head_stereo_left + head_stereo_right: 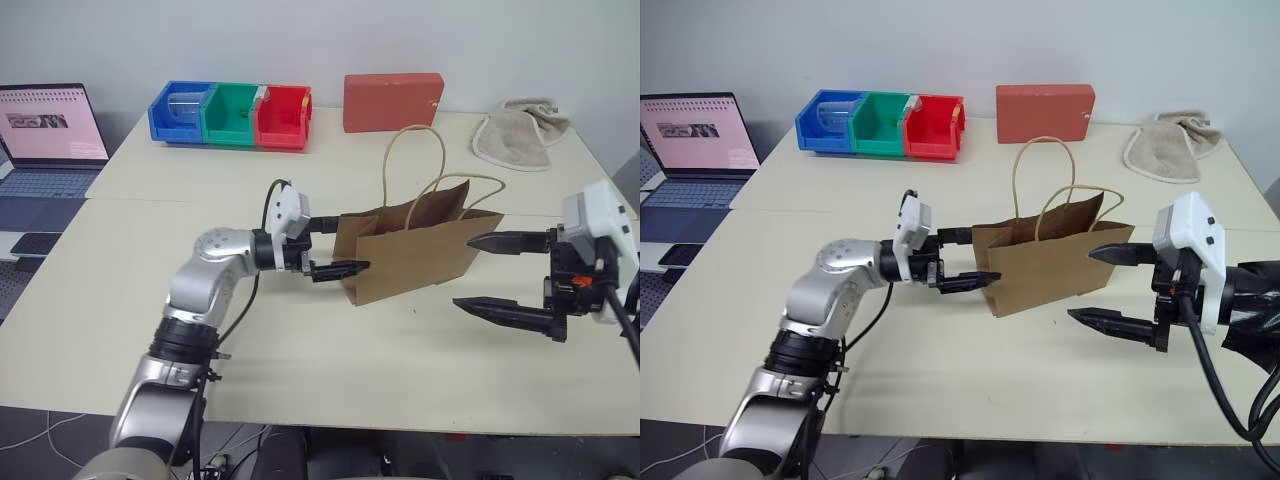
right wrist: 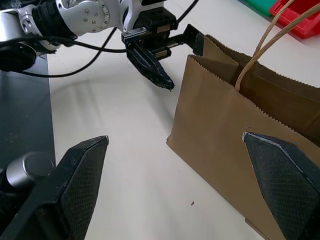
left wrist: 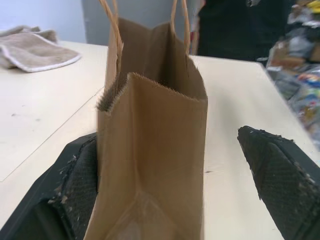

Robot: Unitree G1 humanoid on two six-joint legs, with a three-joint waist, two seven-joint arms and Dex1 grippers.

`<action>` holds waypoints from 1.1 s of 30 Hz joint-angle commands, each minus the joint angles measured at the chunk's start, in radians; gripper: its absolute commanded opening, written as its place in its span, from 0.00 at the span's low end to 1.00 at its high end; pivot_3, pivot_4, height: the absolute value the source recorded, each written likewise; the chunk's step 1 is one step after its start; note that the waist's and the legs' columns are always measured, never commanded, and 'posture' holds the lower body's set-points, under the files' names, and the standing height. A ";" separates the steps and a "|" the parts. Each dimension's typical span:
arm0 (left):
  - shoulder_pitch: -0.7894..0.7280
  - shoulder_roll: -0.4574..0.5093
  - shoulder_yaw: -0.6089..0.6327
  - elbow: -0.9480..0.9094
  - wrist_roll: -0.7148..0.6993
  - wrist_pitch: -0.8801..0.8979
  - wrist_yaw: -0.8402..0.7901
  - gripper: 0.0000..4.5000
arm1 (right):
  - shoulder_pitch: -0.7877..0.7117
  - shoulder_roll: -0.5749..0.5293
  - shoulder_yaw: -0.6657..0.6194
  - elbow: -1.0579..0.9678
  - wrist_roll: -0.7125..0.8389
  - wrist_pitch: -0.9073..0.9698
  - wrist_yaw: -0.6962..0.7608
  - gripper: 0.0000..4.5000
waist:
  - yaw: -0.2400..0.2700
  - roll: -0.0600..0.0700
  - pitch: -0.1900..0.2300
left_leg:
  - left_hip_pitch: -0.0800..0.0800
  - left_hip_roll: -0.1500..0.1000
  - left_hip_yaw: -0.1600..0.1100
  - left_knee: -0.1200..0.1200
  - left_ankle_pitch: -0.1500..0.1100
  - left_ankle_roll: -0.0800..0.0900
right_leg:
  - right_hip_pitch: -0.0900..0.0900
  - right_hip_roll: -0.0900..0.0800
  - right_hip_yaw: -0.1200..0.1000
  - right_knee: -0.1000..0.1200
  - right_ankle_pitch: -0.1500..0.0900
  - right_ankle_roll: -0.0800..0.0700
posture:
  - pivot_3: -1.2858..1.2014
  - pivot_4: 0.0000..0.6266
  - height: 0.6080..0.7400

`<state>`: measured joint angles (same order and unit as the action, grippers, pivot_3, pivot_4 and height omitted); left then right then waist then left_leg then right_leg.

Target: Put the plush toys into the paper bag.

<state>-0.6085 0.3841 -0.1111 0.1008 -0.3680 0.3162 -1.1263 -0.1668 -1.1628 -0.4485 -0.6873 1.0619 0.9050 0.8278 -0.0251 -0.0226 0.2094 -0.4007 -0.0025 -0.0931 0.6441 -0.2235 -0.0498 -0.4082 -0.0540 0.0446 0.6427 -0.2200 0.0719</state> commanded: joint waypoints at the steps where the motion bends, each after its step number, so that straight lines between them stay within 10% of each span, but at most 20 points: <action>1: 0.004 -0.047 0.001 -0.032 0.034 -0.062 0.093 0.99 | 0.015 0.012 -0.006 -0.034 -0.055 -0.056 0.012 1.00 | 0.001 0.000 0.000 | 0.000 0.000 0.000 0.000 0.000 0.000 | 0.000 0.000 0.000 0.000 0.000 0.000 | 0.52 0.24 1.00; 8: -0.008 -0.068 0.025 0.004 -0.002 -0.087 0.084 0.85 | 0.025 0.038 0.004 -0.042 -0.082 -0.088 0.012 1.00 | -0.001 0.000 0.000 | 0.000 0.000 0.000 0.000 0.000 0.000 | 0.000 0.000 0.000 0.000 0.000 0.000 | 0.52 0.24 1.00; 20: -0.009 -0.047 0.005 0.050 0.020 -0.114 0.040 0.01 | 0.053 0.087 0.039 -0.067 -0.183 -0.154 -0.024 1.00 | -0.001 0.000 0.000 | 0.000 0.000 0.000 0.000 0.000 0.000 | 0.000 0.000 0.000 0.000 0.000 0.000 | 0.52 0.24 1.00; 33: -0.184 -0.036 0.022 0.278 -0.046 -0.124 -0.165 0.01 | 0.182 0.137 -0.113 -0.102 -0.241 -0.176 -0.028 1.00 | 0.003 0.000 0.000 | -0.001 -0.001 -0.001 0.000 0.000 0.000 | 0.000 0.000 -0.001 0.000 0.000 0.000 | 0.52 0.24 1.00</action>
<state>-0.7519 0.3499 -0.1092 0.3814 -0.3761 0.1858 -1.2453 0.0093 -1.0126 -0.4851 -0.7555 0.8077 0.7321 0.7827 -0.0218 -0.0228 0.2095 -0.4016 -0.0033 -0.0939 0.6443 -0.2235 -0.0498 -0.4081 -0.0540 0.0438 0.6424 -0.2200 0.0720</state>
